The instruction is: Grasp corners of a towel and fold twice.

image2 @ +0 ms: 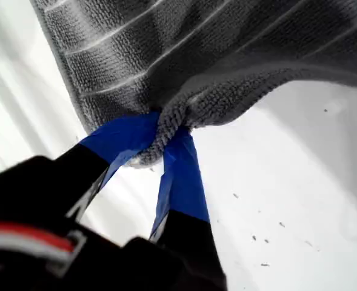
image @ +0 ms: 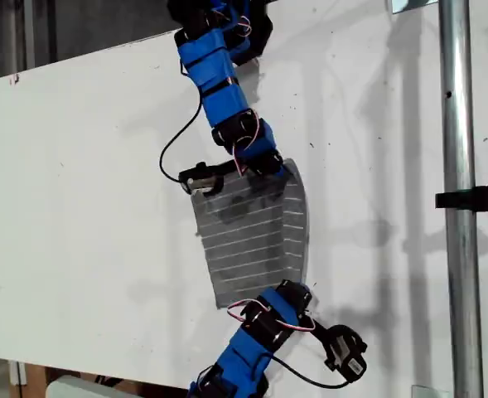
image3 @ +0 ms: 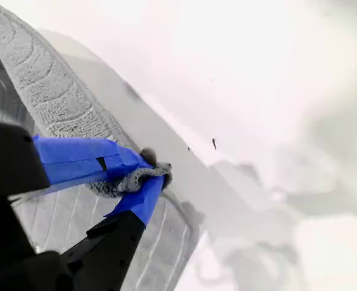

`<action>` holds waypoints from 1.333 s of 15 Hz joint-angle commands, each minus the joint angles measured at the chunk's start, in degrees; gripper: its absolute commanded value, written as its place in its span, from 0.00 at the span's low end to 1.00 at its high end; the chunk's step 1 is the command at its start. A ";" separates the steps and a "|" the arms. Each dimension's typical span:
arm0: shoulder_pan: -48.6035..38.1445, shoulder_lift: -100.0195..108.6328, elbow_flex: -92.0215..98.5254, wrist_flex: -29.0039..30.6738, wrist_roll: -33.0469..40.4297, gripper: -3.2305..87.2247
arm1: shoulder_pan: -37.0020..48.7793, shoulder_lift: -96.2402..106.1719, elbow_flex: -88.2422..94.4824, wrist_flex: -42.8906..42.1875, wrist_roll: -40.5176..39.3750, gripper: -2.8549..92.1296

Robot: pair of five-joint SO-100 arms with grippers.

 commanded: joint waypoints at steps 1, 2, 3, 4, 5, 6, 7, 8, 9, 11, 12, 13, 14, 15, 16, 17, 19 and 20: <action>-9.84 10.72 7.12 0.26 5.98 0.00 | 9.67 5.80 -3.43 1.58 -7.47 0.03; -14.77 14.33 11.95 -0.09 9.76 0.00 | 14.15 6.50 -3.43 1.85 -11.34 0.03; -19.69 17.14 15.73 -0.44 13.71 0.00 | 18.63 6.94 -3.43 0.88 -15.73 0.03; -24.79 18.72 18.19 -0.35 17.58 0.00 | 22.94 6.86 -3.87 -0.35 -19.95 0.03; -29.62 19.86 20.48 -0.26 20.39 0.00 | 27.25 6.68 -3.96 -2.81 -24.79 0.03; -34.10 20.74 22.85 -0.62 22.68 0.00 | 31.11 6.33 -3.78 -5.98 -29.27 0.03; -38.41 21.80 24.61 -0.62 24.96 0.00 | 34.28 6.33 -3.52 -10.20 -33.66 0.03; -42.45 23.91 26.02 -0.53 26.63 0.00 | 37.00 5.45 -5.19 -12.83 -36.83 0.03; -46.41 26.81 27.16 -0.26 28.30 0.00 | 39.29 3.60 -9.40 -11.78 -38.94 0.03; -51.50 34.37 29.79 0.53 30.67 0.00 | 40.96 5.01 -13.27 -10.72 -41.04 0.03; -52.03 37.35 32.87 0.44 30.23 0.00 | 40.69 6.68 -12.30 -10.63 -40.96 0.03; -51.15 39.55 37.00 -0.26 28.21 0.00 | 39.73 8.17 -9.58 -10.55 -40.34 0.03; -48.69 41.13 41.57 -1.76 25.05 0.00 | 38.58 8.79 -6.06 -10.37 -38.58 0.03; -45.44 41.75 45.88 -4.39 21.71 0.00 | 37.88 8.26 -2.90 -9.58 -36.56 0.03; -42.54 41.48 49.48 -6.94 18.63 0.00 | 37.27 7.47 -0.09 -9.40 -35.24 0.03; -40.17 41.31 52.73 -9.93 16.26 0.00 | 36.74 6.15 1.58 -9.14 -34.63 0.03; -34.80 40.52 54.58 -13.18 11.16 0.00 | 36.30 2.90 2.46 -6.94 -32.52 0.03; -32.78 40.34 54.49 -14.24 8.96 0.00 | 36.47 1.41 2.46 -5.89 -31.73 0.03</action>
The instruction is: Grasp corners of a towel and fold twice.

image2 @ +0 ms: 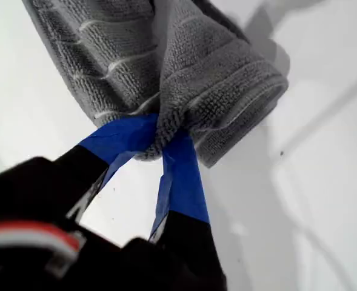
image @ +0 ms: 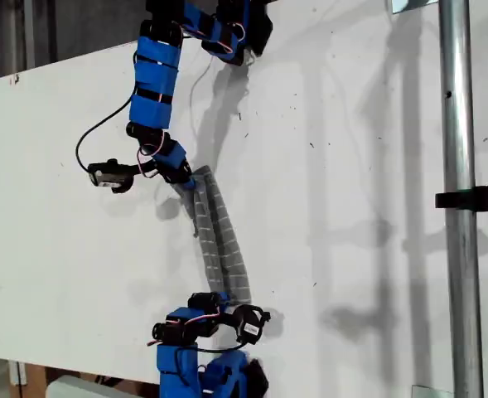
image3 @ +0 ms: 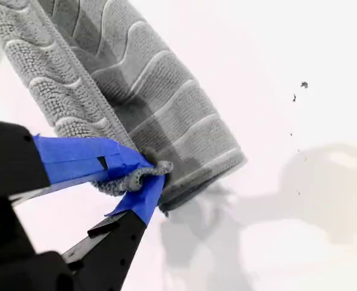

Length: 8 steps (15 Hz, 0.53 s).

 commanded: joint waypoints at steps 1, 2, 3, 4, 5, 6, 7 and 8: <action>5.54 0.79 -0.18 -1.76 -4.83 0.00 | 0.44 -1.23 -0.53 2.72 1.49 0.03; 6.94 0.62 -0.62 -2.02 -6.33 0.00 | 1.14 -2.55 -0.79 3.08 1.67 0.03; 8.09 0.44 -0.97 -2.20 -7.38 0.00 | 1.85 -3.60 -1.14 2.90 1.49 0.03; 8.53 -0.18 -0.26 -3.08 -8.00 0.00 | 2.72 -5.01 -2.11 2.90 1.23 0.03; 8.88 -1.14 1.41 -4.92 -8.35 0.00 | 3.34 -6.33 -3.08 2.90 0.88 0.03; 9.14 -1.93 2.99 -6.59 -9.32 0.01 | 3.69 -7.47 -3.43 2.90 0.79 0.03; 9.40 -2.37 5.10 -9.23 -10.46 0.01 | 3.96 -8.53 -3.34 2.90 1.05 0.03; 9.23 -2.46 7.47 -12.48 -10.81 0.01 | 4.13 -9.58 -3.25 2.90 1.41 0.03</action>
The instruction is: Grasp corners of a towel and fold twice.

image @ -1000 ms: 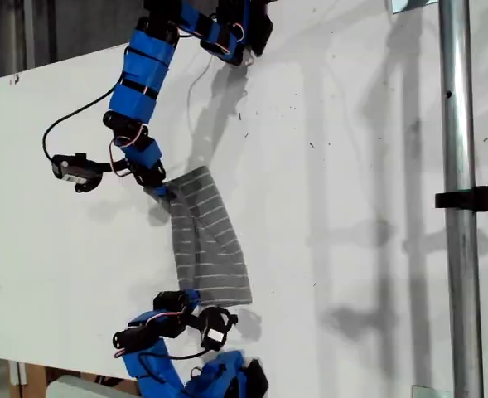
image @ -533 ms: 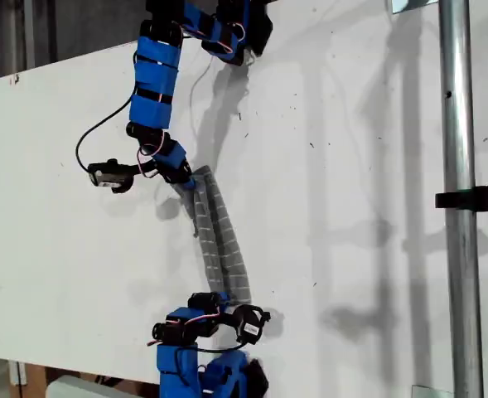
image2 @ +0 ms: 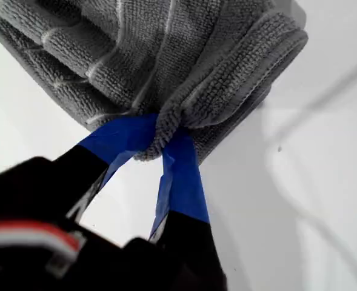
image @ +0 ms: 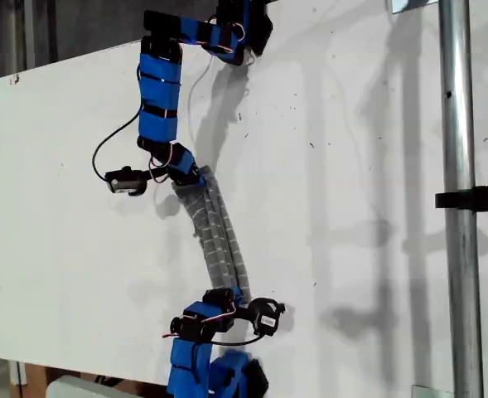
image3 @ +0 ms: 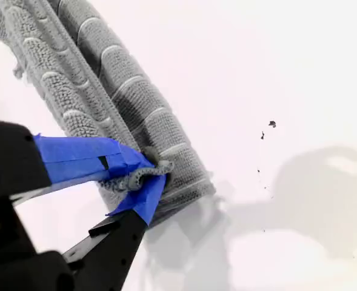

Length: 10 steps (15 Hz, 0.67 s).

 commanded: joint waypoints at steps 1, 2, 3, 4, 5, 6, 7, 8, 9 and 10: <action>1.49 0.09 3.87 -5.80 -1.32 0.03 | 2.55 -0.53 -2.90 1.41 0.79 0.03; 0.97 0.00 6.24 -8.53 -1.41 0.06 | 3.34 -0.97 -2.72 1.58 1.23 0.03; 0.70 -0.09 7.82 -10.55 -1.05 0.10 | 4.13 -1.32 -2.72 2.02 1.32 0.03; 0.70 -0.09 9.05 -11.69 -1.14 0.16 | 4.92 -1.32 -2.90 2.72 1.41 0.03; 0.79 -0.09 9.84 -12.13 -1.32 0.22 | 5.54 -1.32 -3.69 4.22 1.85 0.08; 0.97 0.35 9.84 -11.07 -2.11 0.27 | 6.15 -1.93 -5.36 6.94 2.64 0.23; 1.23 1.93 9.14 -7.65 -3.60 0.31 | 6.59 -1.67 -6.50 9.58 3.08 0.29; 1.85 5.10 8.35 -2.81 -5.98 0.33 | 6.33 0.18 -6.50 10.46 3.08 0.32; 2.46 9.32 8.35 1.85 -8.96 0.33 | 6.06 1.76 -6.50 10.99 2.99 0.32; 3.34 14.33 8.44 5.98 -11.69 0.32 | 6.06 3.08 -6.86 11.95 3.08 0.33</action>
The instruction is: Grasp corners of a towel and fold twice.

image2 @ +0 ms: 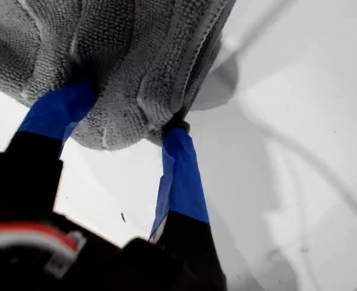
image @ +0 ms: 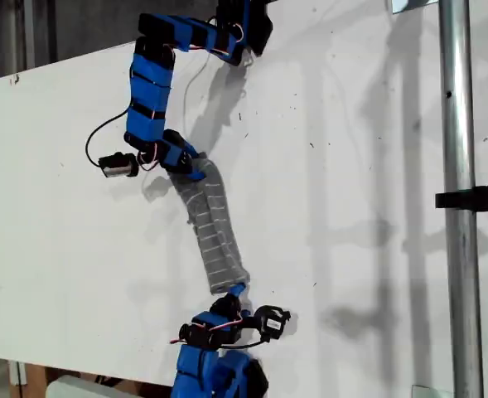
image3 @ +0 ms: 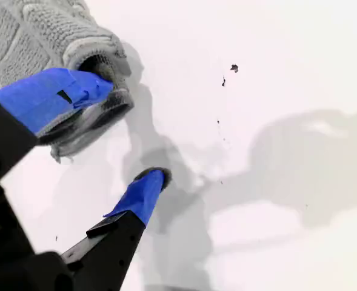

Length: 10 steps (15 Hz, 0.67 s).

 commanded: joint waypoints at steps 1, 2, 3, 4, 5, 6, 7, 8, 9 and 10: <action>3.60 11.43 -2.90 10.81 -7.21 0.32 | 0.26 7.21 -3.87 2.99 0.70 0.34; 5.89 16.79 -4.22 16.08 -10.55 0.32 | 0.53 10.46 -3.08 4.66 0.79 0.34; 7.65 22.85 -3.96 19.51 -12.83 0.31 | 0.97 15.12 -0.97 6.33 1.05 0.34; 9.67 29.44 -1.76 20.39 -13.71 0.25 | 1.93 21.01 2.81 7.65 1.23 0.34; 12.30 34.72 0.70 20.04 -15.12 0.20 | 3.16 28.30 8.44 8.79 1.85 0.35; 14.59 37.88 3.60 17.58 -15.29 0.18 | 4.31 37.53 16.17 8.96 3.25 0.35; 16.79 39.11 6.86 13.01 -13.89 0.15 | 5.36 47.64 24.96 8.96 5.10 0.37; 18.72 40.25 11.25 6.59 -12.39 0.12 | 5.62 57.48 32.87 8.96 7.21 0.37; 20.74 41.84 16.00 1.32 -12.22 0.08 | 5.10 64.86 38.94 9.05 9.67 0.37; 22.24 44.03 20.65 -2.64 -11.07 0.04 | 3.78 69.52 43.59 9.67 12.92 0.38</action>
